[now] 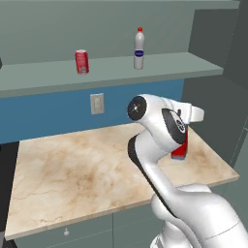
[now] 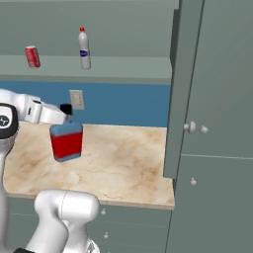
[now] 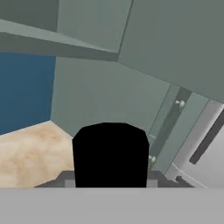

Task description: Sort all alcoholic drinks to one cabinet, and non-alcoholic drinks to the other.

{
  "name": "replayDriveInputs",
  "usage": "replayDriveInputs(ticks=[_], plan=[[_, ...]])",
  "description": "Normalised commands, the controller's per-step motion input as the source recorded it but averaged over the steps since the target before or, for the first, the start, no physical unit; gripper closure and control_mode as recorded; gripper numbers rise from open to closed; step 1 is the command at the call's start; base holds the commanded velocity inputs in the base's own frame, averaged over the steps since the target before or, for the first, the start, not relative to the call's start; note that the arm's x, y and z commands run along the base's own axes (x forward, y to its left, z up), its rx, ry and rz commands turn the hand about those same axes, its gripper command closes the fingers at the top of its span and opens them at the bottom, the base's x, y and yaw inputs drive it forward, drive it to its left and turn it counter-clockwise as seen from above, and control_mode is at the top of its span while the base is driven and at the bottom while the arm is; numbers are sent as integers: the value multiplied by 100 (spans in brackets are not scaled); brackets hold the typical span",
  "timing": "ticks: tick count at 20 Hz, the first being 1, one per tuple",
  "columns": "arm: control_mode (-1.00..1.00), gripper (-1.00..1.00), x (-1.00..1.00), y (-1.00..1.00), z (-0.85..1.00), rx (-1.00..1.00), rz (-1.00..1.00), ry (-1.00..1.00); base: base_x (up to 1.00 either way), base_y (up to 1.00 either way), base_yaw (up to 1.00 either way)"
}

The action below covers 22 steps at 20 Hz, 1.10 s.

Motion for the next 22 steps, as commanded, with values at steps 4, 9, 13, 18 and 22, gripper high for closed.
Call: replayDriveInputs(ticks=[4,9,13,18,22], plan=[[-100,100,-40,0,51,12,29,5,0,0,0],[-100,100,-31,4,44,11,22,5,0,0,0],[-100,100,-39,14,34,6,15,3,0,0,0],[-100,100,-43,5,27,4,5,0,0,0,0],[-100,100,-46,0,11,1,0,-3,0,0,0]])
